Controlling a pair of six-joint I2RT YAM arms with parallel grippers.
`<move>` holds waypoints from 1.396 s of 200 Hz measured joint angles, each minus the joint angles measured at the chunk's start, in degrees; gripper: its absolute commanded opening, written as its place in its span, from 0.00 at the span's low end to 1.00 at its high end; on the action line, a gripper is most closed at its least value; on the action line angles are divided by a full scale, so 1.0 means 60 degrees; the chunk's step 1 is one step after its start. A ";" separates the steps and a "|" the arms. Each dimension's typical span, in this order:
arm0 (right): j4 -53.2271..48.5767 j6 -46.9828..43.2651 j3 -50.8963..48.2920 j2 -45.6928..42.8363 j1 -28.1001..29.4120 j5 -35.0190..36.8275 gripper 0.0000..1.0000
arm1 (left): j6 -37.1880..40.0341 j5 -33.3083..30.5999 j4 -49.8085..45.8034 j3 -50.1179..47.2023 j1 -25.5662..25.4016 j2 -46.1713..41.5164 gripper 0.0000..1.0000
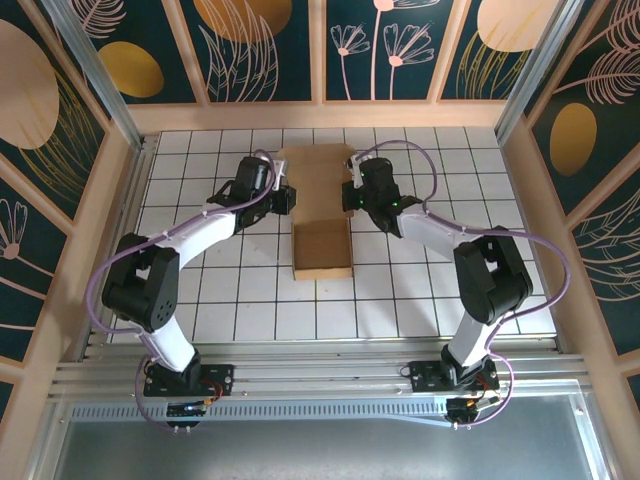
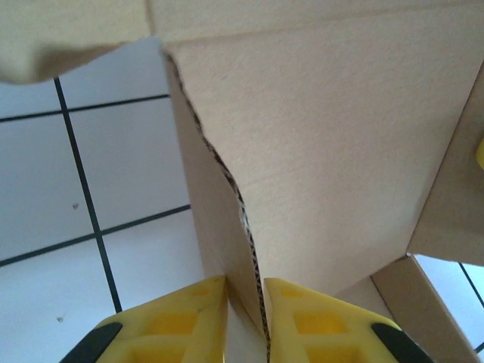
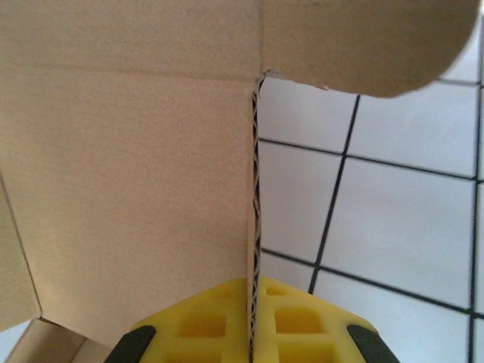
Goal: Fold the paper box
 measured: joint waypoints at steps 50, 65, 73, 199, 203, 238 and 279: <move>0.2073 -0.0841 -0.1275 -0.0211 0.0590 0.1599 0.00 | 0.0645 -0.0087 0.3257 -0.2947 -0.0164 -0.1220 0.23; 0.2630 -0.1035 -0.1683 -0.0357 0.0954 0.2157 0.00 | 0.0827 0.0004 0.3974 -0.3679 -0.0204 -0.1479 0.23; 0.2911 -0.1096 -0.1927 -0.0448 0.1140 0.2426 0.00 | 0.0867 0.0015 0.4204 -0.3825 -0.0251 -0.1504 0.23; 0.5380 -0.0437 -0.3901 -0.0936 0.2798 0.5067 0.14 | 0.0623 -0.1424 0.6149 -0.5293 -0.0849 -0.2084 0.14; 0.5391 -0.0430 -0.3956 -0.0984 0.2827 0.5060 0.16 | 0.0623 -0.1417 0.6277 -0.5406 -0.0863 -0.2120 0.14; 0.4823 -0.0222 -0.4295 -0.1111 0.2932 0.4714 0.45 | 0.0696 -0.1399 0.7351 -0.6269 -0.1177 -0.2368 0.13; 0.2922 -0.0229 -0.4291 -0.2958 0.2976 0.3847 0.84 | 0.1260 -0.1639 0.8094 -0.7082 -0.1293 -0.2783 0.11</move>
